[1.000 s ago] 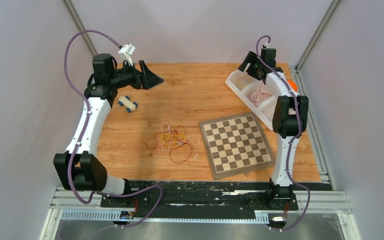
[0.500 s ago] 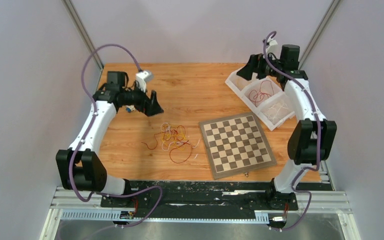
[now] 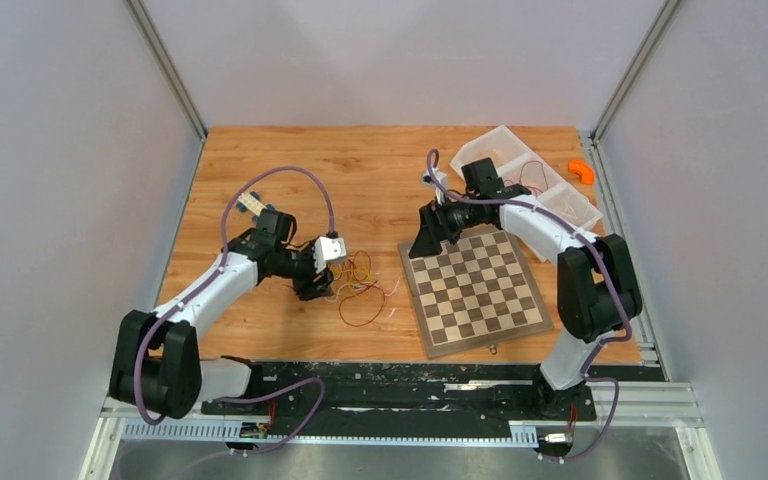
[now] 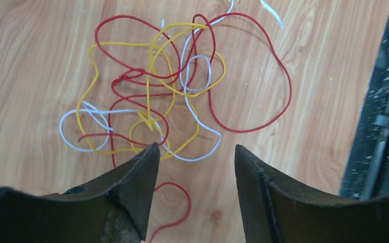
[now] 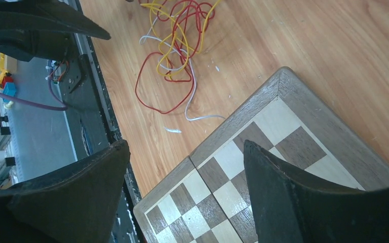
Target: Untangle the cables
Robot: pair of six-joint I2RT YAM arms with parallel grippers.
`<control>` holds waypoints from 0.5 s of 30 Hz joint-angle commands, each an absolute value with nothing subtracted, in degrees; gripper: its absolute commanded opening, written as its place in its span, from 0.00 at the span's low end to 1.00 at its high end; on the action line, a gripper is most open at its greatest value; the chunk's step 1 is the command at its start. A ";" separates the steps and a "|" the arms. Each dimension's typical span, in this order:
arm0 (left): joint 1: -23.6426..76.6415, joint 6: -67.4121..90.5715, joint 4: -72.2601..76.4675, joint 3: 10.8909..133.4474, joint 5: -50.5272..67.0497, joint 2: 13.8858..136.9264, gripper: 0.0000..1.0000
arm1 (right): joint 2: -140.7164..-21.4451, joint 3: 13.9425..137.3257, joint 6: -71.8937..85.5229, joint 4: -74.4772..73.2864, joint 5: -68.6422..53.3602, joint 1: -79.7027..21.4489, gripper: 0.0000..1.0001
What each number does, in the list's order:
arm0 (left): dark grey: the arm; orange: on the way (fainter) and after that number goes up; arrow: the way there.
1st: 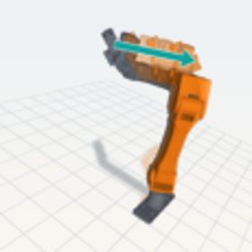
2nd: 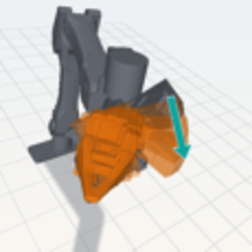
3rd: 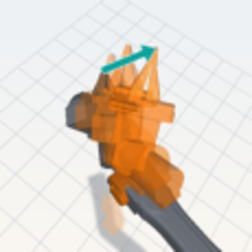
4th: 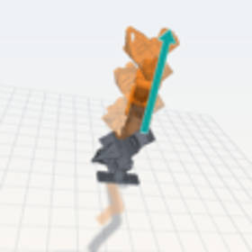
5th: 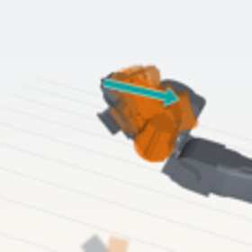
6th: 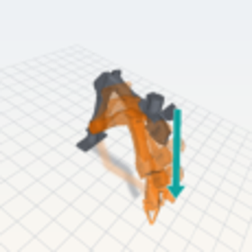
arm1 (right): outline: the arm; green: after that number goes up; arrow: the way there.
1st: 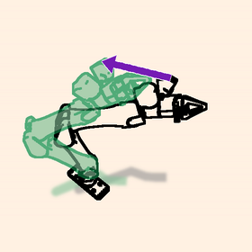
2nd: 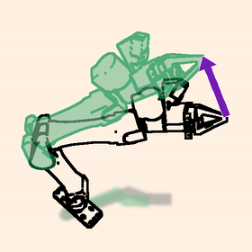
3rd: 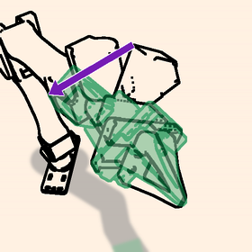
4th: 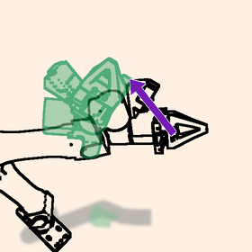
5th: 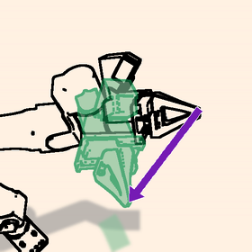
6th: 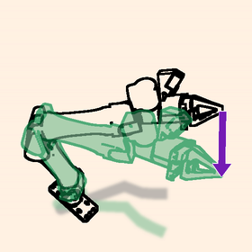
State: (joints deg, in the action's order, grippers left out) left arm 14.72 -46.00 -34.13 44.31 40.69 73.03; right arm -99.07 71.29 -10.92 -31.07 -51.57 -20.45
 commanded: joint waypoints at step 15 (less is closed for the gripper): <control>18.75 -46.20 -14.89 43.00 32.06 79.89 0.55 | -99.15 72.07 -10.99 -28.66 -53.15 -21.61 0.84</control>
State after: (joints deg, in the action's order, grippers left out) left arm 18.28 -48.21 -18.92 41.32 33.69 79.42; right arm -99.46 71.16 -10.63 -30.81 -51.57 -21.26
